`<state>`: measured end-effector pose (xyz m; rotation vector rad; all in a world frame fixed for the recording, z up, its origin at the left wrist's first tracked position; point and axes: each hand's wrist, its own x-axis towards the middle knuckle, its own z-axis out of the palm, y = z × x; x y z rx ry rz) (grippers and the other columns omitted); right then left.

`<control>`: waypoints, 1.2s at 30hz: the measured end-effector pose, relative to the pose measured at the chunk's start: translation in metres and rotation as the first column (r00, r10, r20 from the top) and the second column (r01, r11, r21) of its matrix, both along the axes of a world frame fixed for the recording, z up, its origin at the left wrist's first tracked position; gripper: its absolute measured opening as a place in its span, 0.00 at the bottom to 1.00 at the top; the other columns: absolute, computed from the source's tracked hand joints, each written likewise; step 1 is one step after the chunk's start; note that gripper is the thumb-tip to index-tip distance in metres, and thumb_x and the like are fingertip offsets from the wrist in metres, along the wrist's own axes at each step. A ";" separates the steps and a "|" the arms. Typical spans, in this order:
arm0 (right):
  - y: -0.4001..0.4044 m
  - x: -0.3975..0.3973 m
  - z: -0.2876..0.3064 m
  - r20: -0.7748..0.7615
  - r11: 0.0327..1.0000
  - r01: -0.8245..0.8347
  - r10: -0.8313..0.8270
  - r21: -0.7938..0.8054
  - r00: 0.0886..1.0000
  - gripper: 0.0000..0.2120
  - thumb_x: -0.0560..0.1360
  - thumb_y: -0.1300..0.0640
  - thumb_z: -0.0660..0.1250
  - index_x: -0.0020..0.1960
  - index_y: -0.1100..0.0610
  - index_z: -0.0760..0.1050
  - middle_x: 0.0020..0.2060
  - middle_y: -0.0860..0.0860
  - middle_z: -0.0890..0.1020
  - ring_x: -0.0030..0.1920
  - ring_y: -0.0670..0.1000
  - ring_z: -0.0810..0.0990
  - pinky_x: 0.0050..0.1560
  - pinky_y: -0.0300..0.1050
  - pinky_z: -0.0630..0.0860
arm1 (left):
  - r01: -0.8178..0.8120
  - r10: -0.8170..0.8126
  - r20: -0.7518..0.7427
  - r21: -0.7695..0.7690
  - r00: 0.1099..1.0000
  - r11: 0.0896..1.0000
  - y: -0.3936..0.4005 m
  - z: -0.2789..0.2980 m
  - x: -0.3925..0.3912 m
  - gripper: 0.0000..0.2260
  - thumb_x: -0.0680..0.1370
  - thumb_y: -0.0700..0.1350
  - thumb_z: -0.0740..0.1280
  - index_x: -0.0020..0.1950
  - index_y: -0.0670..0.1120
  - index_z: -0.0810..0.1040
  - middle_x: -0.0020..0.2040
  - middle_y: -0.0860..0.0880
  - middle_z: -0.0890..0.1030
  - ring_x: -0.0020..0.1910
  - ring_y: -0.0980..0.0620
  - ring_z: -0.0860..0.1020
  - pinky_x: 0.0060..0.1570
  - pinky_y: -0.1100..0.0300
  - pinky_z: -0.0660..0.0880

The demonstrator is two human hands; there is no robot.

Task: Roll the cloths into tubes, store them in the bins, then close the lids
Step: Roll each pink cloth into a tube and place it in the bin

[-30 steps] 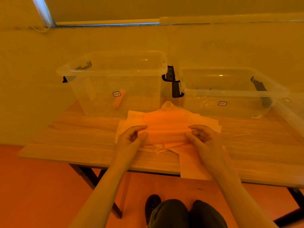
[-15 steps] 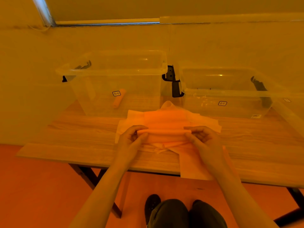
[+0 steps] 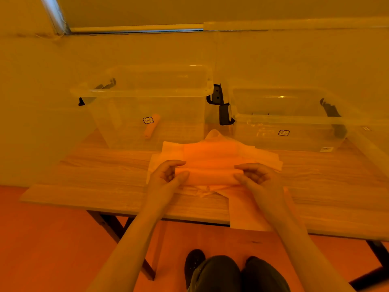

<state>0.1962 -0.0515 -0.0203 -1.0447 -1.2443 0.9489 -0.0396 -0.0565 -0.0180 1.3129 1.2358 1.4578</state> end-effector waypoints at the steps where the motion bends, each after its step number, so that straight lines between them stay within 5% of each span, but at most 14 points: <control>1: 0.000 0.000 0.000 -0.001 1.000 -0.002 0.002 -0.004 1.000 0.12 0.68 0.66 0.74 0.49 0.55 0.81 0.50 0.52 0.84 0.49 0.46 0.83 0.48 0.38 0.79 | 0.002 -0.002 0.001 0.001 1.000 1.000 0.000 0.000 0.000 0.10 0.74 0.39 0.70 0.53 0.50 0.80 0.49 0.47 0.82 0.49 0.48 0.80 0.49 0.47 0.78; 10: 0.001 0.001 -0.001 -0.003 1.000 0.001 -0.001 -0.016 1.000 0.14 0.70 0.66 0.73 0.53 0.55 0.81 0.52 0.51 0.84 0.51 0.49 0.83 0.51 0.42 0.80 | 0.016 -0.017 0.035 0.020 0.999 1.000 0.000 0.000 0.003 0.09 0.74 0.33 0.69 0.49 0.45 0.81 0.48 0.49 0.84 0.49 0.54 0.81 0.48 0.57 0.78; 22: 0.001 0.002 -0.001 0.030 1.000 0.006 -0.005 -0.011 1.000 0.17 0.68 0.68 0.74 0.53 0.53 0.80 0.54 0.52 0.83 0.49 0.53 0.82 0.50 0.47 0.80 | -0.042 0.042 0.031 -0.001 0.999 0.999 0.002 -0.003 0.001 0.12 0.72 0.34 0.71 0.51 0.49 0.81 0.51 0.47 0.83 0.49 0.51 0.82 0.45 0.56 0.80; 30: -0.003 0.004 0.005 0.147 0.999 -0.014 0.008 0.038 0.989 0.15 0.71 0.72 0.70 0.54 0.60 0.80 0.54 0.48 0.81 0.53 0.41 0.80 0.51 0.33 0.77 | -0.069 0.070 0.031 -0.005 0.997 0.998 0.001 -0.002 0.004 0.12 0.72 0.35 0.72 0.50 0.50 0.81 0.50 0.49 0.83 0.48 0.55 0.81 0.41 0.63 0.79; 36: -0.005 0.004 0.008 0.204 0.999 0.026 -0.032 0.030 0.979 0.13 0.73 0.66 0.70 0.57 0.58 0.80 0.51 0.47 0.81 0.46 0.30 0.78 0.44 0.24 0.73 | -0.077 0.078 -0.027 0.023 0.997 0.997 0.000 -0.004 0.002 0.14 0.72 0.36 0.72 0.53 0.52 0.81 0.55 0.49 0.82 0.52 0.53 0.81 0.45 0.56 0.80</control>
